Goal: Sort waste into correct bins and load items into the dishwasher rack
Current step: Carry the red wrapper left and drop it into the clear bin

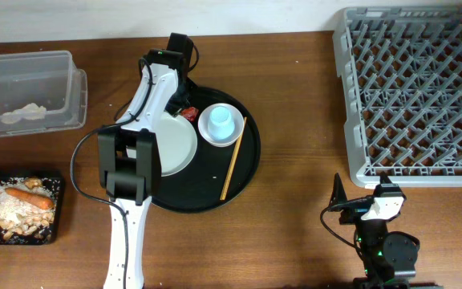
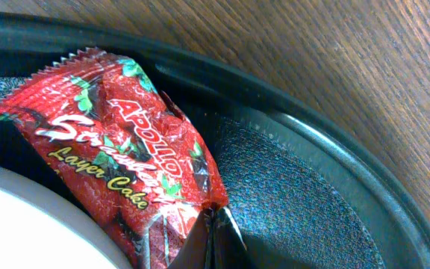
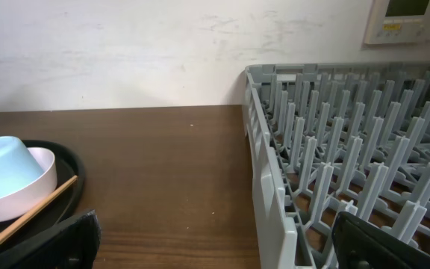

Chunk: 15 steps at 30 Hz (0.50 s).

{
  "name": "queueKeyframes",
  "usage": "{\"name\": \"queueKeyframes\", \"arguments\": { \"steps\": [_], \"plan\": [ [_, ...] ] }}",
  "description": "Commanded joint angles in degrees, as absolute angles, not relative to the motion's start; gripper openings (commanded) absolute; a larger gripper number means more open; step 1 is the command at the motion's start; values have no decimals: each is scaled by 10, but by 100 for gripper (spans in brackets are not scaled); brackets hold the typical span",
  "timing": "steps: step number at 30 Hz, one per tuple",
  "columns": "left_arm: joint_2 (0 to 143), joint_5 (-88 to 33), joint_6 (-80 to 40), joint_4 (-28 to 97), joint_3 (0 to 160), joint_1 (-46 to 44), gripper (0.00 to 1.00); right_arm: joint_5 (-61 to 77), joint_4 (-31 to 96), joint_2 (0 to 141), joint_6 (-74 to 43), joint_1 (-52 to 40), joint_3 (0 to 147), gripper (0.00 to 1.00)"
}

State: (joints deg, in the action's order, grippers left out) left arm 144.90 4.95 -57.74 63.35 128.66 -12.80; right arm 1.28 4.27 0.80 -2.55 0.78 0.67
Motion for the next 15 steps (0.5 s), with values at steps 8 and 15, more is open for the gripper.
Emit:
{"name": "queueKeyframes", "arguments": {
  "steps": [8,15],
  "plan": [
    [1387,55,-555,654,1348,-126,1,8,45,4,-21,12,3,98],
    [1326,57,-543,656,1348,-102,1,8,45,4,-21,12,3,98]
  ]
}}
